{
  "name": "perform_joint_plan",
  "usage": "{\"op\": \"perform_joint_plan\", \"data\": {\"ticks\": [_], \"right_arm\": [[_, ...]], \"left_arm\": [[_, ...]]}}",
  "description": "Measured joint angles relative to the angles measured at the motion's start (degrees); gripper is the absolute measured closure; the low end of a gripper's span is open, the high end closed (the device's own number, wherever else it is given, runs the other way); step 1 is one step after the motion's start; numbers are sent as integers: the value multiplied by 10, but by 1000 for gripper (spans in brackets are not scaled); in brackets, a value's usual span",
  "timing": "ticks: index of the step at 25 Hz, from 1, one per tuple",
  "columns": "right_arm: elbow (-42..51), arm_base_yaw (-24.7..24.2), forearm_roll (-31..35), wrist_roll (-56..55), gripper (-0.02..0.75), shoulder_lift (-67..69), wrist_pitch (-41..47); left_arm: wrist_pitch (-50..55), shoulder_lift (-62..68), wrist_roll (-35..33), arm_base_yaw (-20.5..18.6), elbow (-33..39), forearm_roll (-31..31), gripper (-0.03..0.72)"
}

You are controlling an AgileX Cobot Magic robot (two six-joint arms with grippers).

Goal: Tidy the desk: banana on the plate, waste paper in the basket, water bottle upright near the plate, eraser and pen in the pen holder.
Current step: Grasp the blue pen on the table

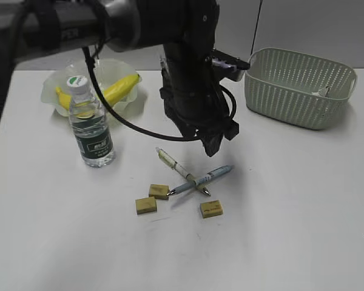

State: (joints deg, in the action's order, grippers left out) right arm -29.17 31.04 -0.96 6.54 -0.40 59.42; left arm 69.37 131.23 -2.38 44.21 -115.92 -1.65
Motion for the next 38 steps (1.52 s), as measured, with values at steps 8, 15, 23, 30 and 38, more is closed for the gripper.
{"op": "perform_joint_plan", "data": {"ticks": [8,15,23,30,38], "right_arm": [[0,0,0,0,196,0,0],[0,0,0,0,196,0,0],[0,0,0,0,196,0,0],[0,0,0,0,196,0,0],[0,0,0,0,196,0,0]], "left_arm": [[1,60,0,3,-38,-15,232],[2,77,0,17,-38,-15,232],[3,104,-1,21,-39,-12,256],[2,109,-1,24,-39,17,445],[3,108,-1,27,-39,17,595]]}}
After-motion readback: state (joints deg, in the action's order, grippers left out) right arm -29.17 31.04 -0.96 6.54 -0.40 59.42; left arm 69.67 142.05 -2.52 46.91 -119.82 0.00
